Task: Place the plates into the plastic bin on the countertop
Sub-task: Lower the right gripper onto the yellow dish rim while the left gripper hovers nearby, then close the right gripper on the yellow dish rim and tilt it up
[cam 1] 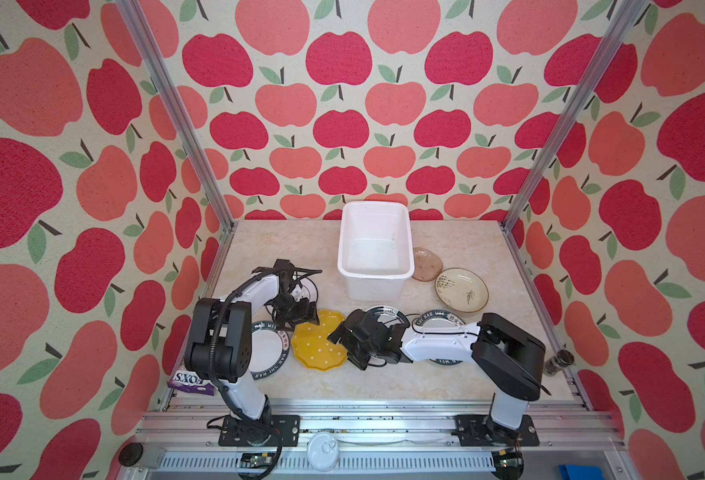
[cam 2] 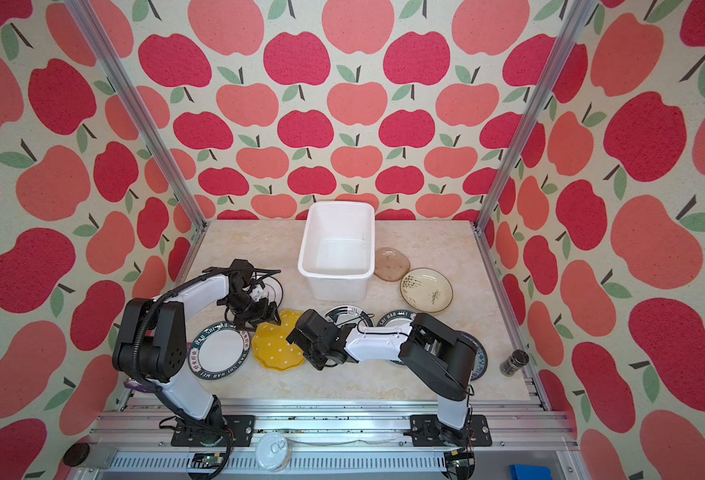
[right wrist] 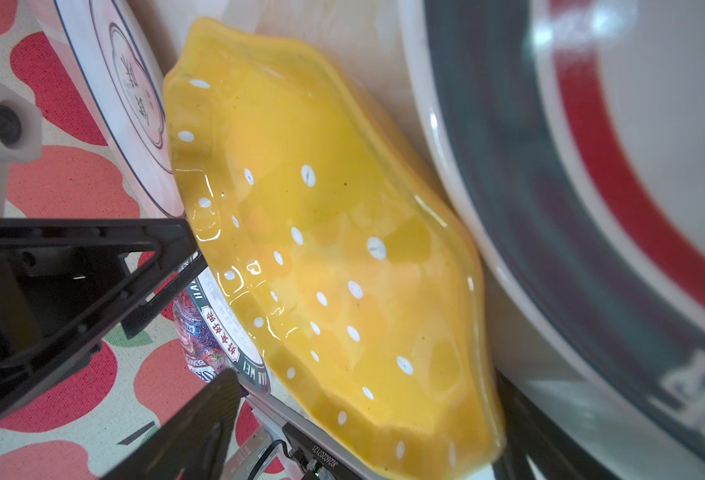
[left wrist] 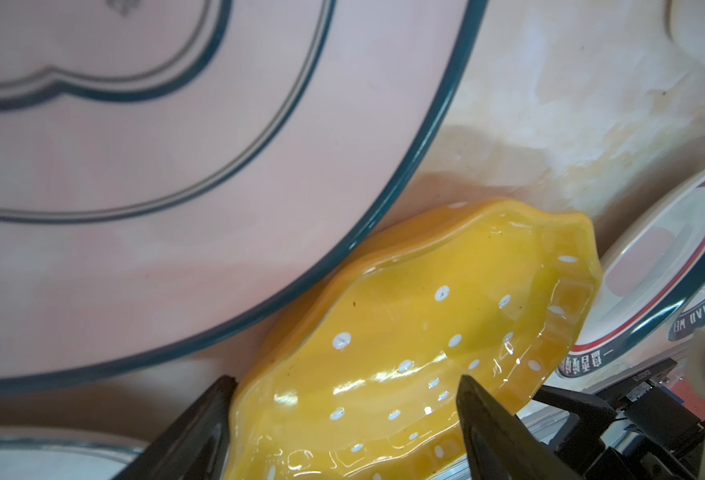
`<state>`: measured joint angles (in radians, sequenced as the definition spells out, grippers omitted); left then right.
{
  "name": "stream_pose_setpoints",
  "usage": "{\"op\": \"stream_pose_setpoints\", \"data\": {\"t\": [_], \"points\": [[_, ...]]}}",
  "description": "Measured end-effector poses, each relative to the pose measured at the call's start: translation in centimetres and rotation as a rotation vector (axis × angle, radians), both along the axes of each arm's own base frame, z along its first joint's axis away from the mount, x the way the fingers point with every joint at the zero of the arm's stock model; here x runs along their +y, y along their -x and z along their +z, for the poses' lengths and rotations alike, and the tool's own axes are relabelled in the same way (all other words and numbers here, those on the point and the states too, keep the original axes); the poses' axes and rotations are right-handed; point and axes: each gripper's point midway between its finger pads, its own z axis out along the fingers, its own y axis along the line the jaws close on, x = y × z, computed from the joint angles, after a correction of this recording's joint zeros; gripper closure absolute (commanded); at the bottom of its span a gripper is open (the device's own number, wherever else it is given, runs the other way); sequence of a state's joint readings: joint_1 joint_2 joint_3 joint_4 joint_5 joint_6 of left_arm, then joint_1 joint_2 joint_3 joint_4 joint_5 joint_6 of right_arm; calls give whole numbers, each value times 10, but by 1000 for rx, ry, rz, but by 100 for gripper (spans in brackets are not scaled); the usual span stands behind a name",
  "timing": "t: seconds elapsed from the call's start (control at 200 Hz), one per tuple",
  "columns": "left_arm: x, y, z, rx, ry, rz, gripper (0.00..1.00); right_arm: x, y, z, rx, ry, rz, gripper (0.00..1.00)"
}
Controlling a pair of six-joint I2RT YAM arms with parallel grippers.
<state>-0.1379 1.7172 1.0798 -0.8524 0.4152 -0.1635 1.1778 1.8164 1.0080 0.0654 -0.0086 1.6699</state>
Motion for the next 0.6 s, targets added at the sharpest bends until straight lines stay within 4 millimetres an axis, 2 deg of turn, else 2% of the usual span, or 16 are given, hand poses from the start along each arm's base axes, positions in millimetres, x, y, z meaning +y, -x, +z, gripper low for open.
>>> {"op": "stream_pose_setpoints", "data": {"t": [0.315,0.6], "points": [[1,0,0,-3,-7,-6,15,-3,-6,0,-70,27,22,18],[3,0,-1,-4,-17,-6,15,-3,-13,9,-151,37,55,20]]}}
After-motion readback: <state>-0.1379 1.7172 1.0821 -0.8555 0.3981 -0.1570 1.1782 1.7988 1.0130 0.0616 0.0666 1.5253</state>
